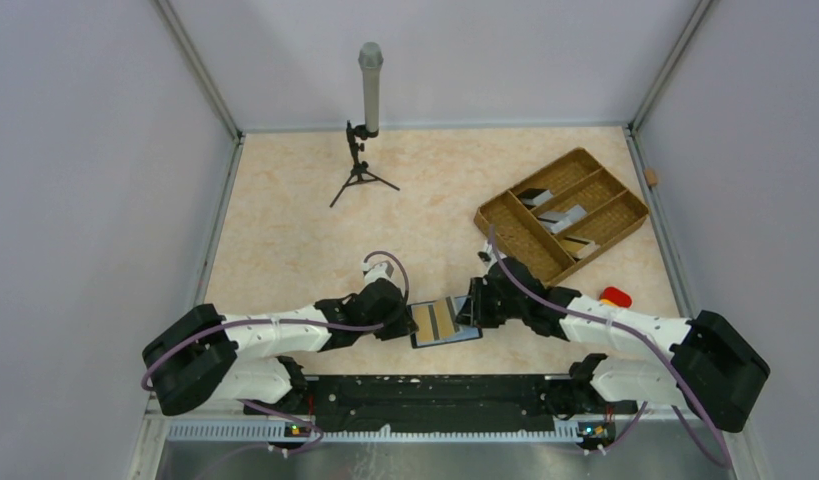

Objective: Put the credit cards into the card holder
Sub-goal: Turn over the card slot in the card holder.

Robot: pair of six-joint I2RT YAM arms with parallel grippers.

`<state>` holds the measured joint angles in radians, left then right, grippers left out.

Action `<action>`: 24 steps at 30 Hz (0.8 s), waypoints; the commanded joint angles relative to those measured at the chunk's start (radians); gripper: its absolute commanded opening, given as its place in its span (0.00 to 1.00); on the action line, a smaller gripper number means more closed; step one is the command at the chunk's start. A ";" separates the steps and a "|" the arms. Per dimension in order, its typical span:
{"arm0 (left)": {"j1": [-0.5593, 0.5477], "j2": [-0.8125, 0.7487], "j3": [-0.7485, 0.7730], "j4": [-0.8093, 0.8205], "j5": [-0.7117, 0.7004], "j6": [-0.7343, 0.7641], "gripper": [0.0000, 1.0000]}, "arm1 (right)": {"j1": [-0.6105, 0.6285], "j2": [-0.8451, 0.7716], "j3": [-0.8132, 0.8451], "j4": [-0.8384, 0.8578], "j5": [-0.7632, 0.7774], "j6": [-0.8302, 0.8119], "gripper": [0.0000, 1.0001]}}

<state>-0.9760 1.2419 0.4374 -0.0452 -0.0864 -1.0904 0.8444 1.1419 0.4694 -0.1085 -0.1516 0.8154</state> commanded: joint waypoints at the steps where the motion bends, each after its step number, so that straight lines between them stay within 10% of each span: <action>1: 0.003 0.011 -0.004 0.037 0.002 -0.002 0.30 | 0.019 0.006 0.003 0.079 -0.045 -0.002 0.23; 24: 0.030 0.023 0.004 0.069 0.030 0.015 0.36 | 0.177 0.135 0.196 0.011 0.073 -0.096 0.31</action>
<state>-0.9562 1.2697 0.4374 0.0074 -0.0589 -1.0893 0.9958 1.2484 0.5995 -0.0990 -0.1101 0.7521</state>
